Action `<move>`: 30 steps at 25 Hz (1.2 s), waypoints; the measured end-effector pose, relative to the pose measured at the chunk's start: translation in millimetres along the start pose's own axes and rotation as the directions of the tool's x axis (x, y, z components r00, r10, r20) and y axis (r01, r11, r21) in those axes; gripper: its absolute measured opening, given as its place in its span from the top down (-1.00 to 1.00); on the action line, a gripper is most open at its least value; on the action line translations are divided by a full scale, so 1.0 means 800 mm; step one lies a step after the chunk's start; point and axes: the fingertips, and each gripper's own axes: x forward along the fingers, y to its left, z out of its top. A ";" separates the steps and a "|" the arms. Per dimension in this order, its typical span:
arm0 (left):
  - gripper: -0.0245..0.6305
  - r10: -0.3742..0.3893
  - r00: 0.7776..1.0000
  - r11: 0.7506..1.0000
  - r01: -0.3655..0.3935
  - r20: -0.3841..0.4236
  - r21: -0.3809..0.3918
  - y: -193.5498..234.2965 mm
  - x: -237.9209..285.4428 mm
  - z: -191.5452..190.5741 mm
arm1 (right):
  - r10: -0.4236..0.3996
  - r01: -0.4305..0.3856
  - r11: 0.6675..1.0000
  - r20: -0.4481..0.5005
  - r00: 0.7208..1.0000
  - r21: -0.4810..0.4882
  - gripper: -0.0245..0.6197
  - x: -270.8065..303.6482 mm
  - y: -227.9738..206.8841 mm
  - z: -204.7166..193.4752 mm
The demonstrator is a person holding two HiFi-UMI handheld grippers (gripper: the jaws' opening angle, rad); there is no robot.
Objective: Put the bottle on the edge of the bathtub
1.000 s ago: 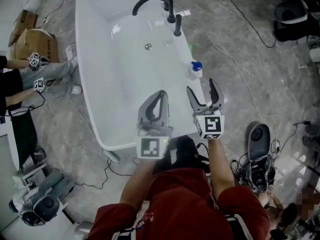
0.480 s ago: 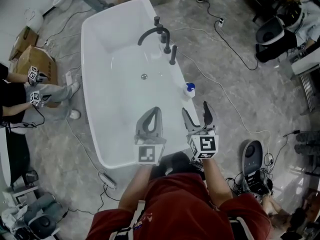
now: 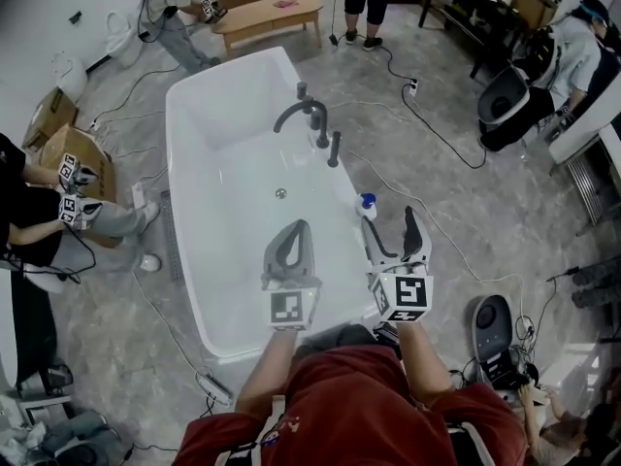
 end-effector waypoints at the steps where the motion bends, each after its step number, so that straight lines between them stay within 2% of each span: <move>1: 0.88 0.005 1.000 1.000 -0.005 0.003 0.007 0.003 -0.001 0.005 | -0.004 0.004 1.000 0.006 1.000 -0.007 -0.18 -0.002 0.000 0.010; 6: 0.88 0.013 1.000 0.999 -0.013 0.005 0.037 0.026 -0.011 0.031 | 0.000 0.001 1.000 0.018 1.000 -0.026 -0.18 -0.005 0.020 0.043; 9: 0.88 0.019 1.000 0.999 -0.020 0.020 0.040 0.036 -0.014 0.049 | 0.008 -0.006 0.999 0.058 0.998 -0.038 -0.18 -0.008 0.032 0.060; 11: 0.88 0.016 1.000 0.999 -0.017 0.027 0.034 0.036 -0.015 0.057 | 0.005 -0.001 0.999 0.097 0.995 -0.039 -0.18 -0.011 0.034 0.067; 14: 0.88 0.013 0.999 0.999 -0.014 0.030 0.029 0.039 -0.019 0.061 | 0.018 -0.013 0.999 0.107 0.994 -0.044 -0.17 -0.013 0.041 0.067; 21: 0.88 0.011 1.000 0.999 -0.012 0.026 0.033 0.039 -0.023 0.054 | 0.029 -0.024 0.999 0.118 0.993 -0.048 0.09 -0.018 0.045 0.069; 30: 0.88 -0.020 0.998 1.000 0.019 0.055 0.014 0.023 -0.022 0.085 | 0.071 -0.062 0.995 0.124 0.990 -0.073 0.40 -0.022 0.059 0.080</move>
